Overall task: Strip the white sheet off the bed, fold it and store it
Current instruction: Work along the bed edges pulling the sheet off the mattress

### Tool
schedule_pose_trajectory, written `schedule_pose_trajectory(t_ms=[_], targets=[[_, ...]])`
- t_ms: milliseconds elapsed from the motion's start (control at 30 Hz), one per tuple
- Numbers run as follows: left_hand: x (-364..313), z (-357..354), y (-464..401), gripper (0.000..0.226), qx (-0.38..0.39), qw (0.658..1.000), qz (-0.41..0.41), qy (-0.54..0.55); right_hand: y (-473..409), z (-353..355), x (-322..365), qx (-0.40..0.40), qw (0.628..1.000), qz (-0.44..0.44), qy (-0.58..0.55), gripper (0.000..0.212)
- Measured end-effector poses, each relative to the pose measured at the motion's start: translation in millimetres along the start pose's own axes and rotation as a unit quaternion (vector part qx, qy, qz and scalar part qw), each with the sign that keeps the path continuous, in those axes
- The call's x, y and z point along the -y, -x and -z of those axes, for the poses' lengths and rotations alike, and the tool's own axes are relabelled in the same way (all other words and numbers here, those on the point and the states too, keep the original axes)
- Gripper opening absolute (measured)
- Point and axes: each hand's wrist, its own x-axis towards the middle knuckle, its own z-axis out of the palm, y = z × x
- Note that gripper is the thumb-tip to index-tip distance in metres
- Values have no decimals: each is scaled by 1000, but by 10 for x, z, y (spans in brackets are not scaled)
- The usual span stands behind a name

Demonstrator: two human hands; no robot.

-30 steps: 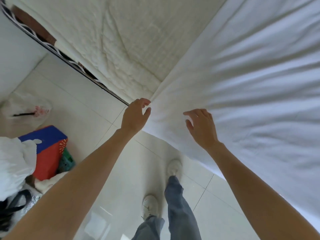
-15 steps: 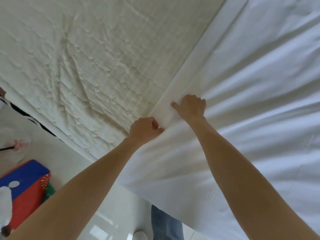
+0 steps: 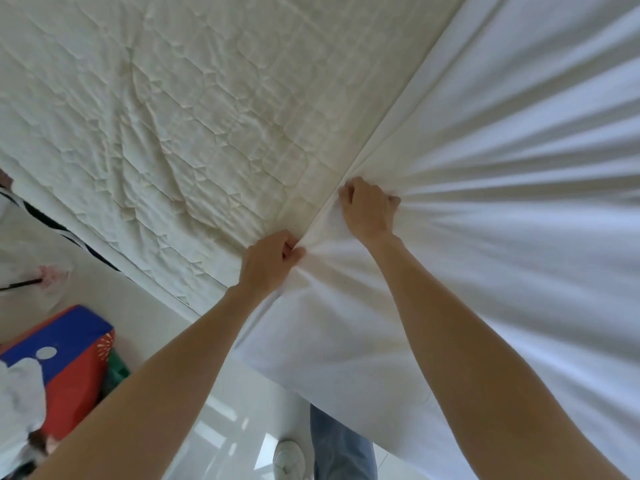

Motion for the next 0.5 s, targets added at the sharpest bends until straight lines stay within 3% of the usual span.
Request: schedule_pose_trajectory(t_ms=[133,200,333,400,500], targets=[[-50,63,137,45,-18,999,30,29,217,5,-116,-22,996,64,-55,24],[-16,111,350,50,1,1000,30,-7,507,-8,-195,-57,989,119,-66,22],[278,78,789,33,35,997,23,-61,1274,-209,-297,-122,981,148,-37,27],[466,22,950,27,45,996,30,-66,1701,-381,-379,-105,985,138,1,33],[726,14,1054,24,-3,998,29,-54,2198,-603,-511,-45,992,104,46,48]])
